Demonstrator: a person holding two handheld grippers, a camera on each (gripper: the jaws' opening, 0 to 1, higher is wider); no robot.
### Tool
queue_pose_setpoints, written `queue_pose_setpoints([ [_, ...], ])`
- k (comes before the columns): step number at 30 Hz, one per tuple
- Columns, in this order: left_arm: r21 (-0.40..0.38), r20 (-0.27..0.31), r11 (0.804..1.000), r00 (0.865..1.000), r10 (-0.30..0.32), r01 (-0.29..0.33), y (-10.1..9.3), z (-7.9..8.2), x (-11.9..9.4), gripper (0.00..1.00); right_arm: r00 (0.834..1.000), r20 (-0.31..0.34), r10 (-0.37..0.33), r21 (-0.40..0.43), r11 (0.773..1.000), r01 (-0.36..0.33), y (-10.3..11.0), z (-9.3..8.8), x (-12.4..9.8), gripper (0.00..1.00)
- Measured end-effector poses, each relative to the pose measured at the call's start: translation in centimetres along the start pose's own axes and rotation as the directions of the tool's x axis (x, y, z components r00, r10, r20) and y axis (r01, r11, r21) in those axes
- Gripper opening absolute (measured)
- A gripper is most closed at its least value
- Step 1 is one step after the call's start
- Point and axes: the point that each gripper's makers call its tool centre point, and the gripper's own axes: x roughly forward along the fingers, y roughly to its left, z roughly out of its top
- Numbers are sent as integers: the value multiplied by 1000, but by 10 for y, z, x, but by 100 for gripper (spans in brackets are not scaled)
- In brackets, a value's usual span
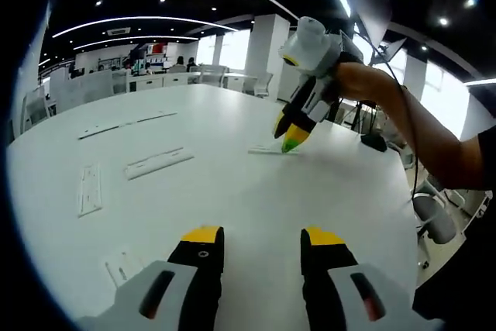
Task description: Locate the socket holder cover, grip the socket holder cover, clip it into the socket holder slot.
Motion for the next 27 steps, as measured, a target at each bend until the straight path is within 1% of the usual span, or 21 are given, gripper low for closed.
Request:
queue_pose_setpoints([
  [5, -10, 1, 1000, 1000, -7, 7, -1, 0, 0, 40, 999, -49, 0, -24, 1000, -1, -4, -2, 6, 35],
  [9, -5, -1, 1000, 1000, -9, 9, -3, -1, -1, 40, 996, -94, 2, -37, 999, -6, -10, -7, 10, 34],
  [11, -7, -3, 1000, 1000, -9, 9, -2, -2, -1, 40, 995, -101, 18, -31, 999, -22, -10, -6, 10, 34],
  [13, -13, -5, 1000, 1000, -12, 12, -1, -3, -1, 40, 995, -101, 20, -29, 999, -23, -11, -5, 11, 32],
  [22, -18, -7, 1000, 1000, -21, 21, -3, -3, -1, 40, 987, -159, 32, -56, 998, -41, -9, -2, 13, 31],
  [27, -21, 2, 999, 1000, -26, 26, -4, -1, -3, 40, 984, -173, 36, -33, 999, -42, -12, -3, 12, 28],
])
